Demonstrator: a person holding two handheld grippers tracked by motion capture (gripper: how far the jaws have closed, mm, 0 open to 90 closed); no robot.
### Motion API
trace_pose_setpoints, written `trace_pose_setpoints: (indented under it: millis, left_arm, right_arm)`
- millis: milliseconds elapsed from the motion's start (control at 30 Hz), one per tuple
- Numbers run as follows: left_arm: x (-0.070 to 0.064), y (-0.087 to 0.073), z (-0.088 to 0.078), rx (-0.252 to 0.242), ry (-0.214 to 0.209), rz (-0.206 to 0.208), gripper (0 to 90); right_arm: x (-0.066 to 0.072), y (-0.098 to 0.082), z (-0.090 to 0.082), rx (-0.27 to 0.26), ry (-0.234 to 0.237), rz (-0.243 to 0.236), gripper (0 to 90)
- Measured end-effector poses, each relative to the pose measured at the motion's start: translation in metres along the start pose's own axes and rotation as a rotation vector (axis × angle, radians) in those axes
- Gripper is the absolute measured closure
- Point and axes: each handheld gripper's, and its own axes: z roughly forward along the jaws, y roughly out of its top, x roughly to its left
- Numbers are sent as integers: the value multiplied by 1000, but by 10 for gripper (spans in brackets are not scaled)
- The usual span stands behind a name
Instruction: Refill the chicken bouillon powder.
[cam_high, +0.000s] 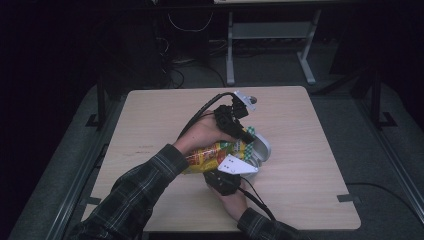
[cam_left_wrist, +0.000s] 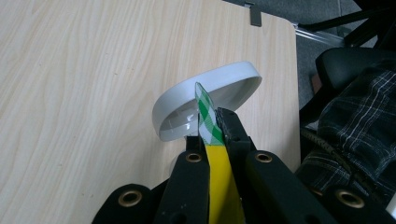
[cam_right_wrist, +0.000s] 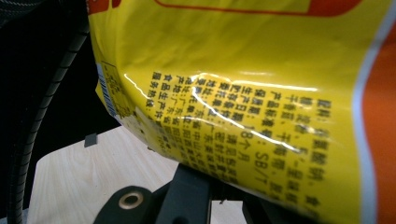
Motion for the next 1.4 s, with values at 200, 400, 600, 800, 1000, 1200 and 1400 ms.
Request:
trace_pose_setpoints:
  millis: [200, 400, 600, 800, 1000, 1200, 1400]
  left_arm:
    - [0, 2, 1, 10, 3, 1, 895]
    - [-1, 3, 1, 11, 6, 4, 895]
    - [0, 4, 1, 17, 7, 3, 895]
    - [-1, 4, 2, 10, 6, -3, 895]
    - [-1, 4, 1, 11, 4, 0, 895]
    - [-1, 3, 1, 5, 3, 0, 896]
    - [-1, 2, 0, 5, 4, -2, 896]
  right_arm:
    - [0, 0, -1, -5, 2, 6, 899]
    - [1, 1, -1, -10, 3, 5, 899]
    - [0, 2, -1, -12, 5, 9, 899]
    - [-1, 2, -2, -11, 4, 8, 899]
    - [0, 2, -2, -12, 3, 4, 899]
    - [0, 2, -1, -11, 5, 0, 898]
    - [0, 2, -1, -9, 6, -1, 899]
